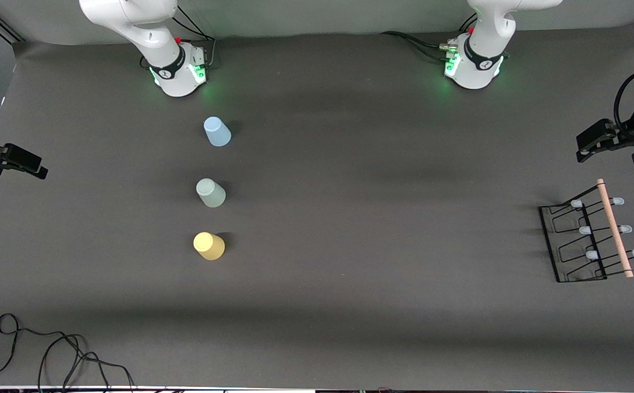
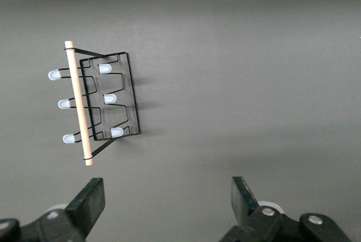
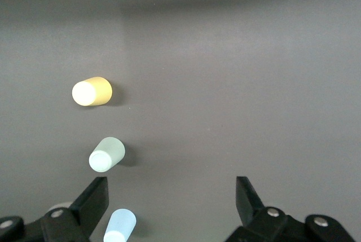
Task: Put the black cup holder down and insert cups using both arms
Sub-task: 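Reach the left gripper to the wooden dowel of the black rack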
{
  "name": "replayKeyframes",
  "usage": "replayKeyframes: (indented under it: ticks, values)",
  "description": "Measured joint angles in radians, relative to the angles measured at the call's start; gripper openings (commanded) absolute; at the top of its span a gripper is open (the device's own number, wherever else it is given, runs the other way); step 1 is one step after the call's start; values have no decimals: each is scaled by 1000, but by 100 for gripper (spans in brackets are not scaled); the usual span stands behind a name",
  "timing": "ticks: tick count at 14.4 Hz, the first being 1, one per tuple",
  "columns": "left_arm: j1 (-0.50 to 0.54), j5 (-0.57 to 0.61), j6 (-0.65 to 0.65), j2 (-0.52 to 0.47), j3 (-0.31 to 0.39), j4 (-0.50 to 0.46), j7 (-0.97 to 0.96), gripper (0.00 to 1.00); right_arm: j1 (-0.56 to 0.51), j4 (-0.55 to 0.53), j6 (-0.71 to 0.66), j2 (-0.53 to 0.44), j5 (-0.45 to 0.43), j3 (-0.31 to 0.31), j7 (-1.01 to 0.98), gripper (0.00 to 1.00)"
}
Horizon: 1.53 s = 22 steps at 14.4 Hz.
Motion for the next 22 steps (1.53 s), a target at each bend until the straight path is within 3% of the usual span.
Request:
replayKeyframes:
  ticks: [6,10,14,17,21,22]
  values:
    - [6,0,12,9,3,-1,0,100,0,0,-1,1,0,0,0,100]
    - [76,5,71,85,10,-24,11,100,2,0,-5,3,0,2,0,100]
    - [203,8,213,209,16,-50,114,100,2,0,-22,5,0,3,0,100]
    - [237,19,318,310,16,-53,122,100,2,-1,-22,5,0,3,0,100]
    - [289,27,478,365,16,-113,169,100,2,-1,-23,5,0,3,0,100]
    - [302,27,521,368,16,-141,189,94,2,-1,-23,5,0,3,0,100]
